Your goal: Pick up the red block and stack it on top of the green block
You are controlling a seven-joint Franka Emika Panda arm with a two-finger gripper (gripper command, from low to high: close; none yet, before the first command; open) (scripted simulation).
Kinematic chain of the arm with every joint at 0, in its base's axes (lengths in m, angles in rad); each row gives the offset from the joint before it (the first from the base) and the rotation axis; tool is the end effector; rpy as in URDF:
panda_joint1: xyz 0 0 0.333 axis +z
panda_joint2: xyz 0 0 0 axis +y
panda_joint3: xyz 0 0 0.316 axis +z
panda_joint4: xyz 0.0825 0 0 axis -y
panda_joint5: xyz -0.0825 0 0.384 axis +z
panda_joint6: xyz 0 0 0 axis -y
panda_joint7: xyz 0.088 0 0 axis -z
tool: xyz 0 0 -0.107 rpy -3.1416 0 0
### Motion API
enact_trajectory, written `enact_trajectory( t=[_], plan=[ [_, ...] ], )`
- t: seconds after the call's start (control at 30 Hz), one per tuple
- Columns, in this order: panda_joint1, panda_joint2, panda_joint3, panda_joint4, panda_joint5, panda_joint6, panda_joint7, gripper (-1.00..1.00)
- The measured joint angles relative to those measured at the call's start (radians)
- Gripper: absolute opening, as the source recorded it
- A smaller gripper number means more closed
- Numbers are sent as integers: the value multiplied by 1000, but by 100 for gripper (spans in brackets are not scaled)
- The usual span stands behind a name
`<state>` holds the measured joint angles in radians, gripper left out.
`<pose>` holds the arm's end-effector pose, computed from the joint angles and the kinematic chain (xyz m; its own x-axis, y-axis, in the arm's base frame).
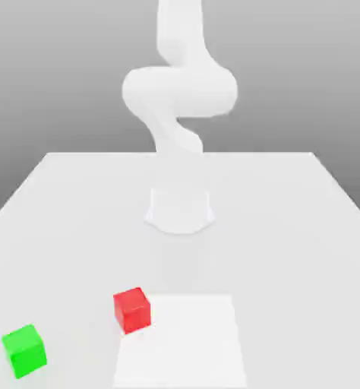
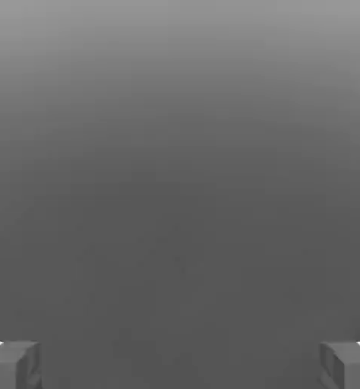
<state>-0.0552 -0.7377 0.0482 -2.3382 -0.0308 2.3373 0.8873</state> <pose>0.3722 0.0033 0.6729 0.4540 -0.7556 0.4722 -0.5868 -0.6523 -0.4797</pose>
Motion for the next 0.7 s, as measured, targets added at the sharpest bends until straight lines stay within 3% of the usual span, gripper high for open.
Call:
enact_trajectory(
  t=[0.33,0.7],
  plan=[
    [-203,269,137,-153,-116,147,346,0],
    [-336,553,158,-319,-169,308,665,0]
  ],
)
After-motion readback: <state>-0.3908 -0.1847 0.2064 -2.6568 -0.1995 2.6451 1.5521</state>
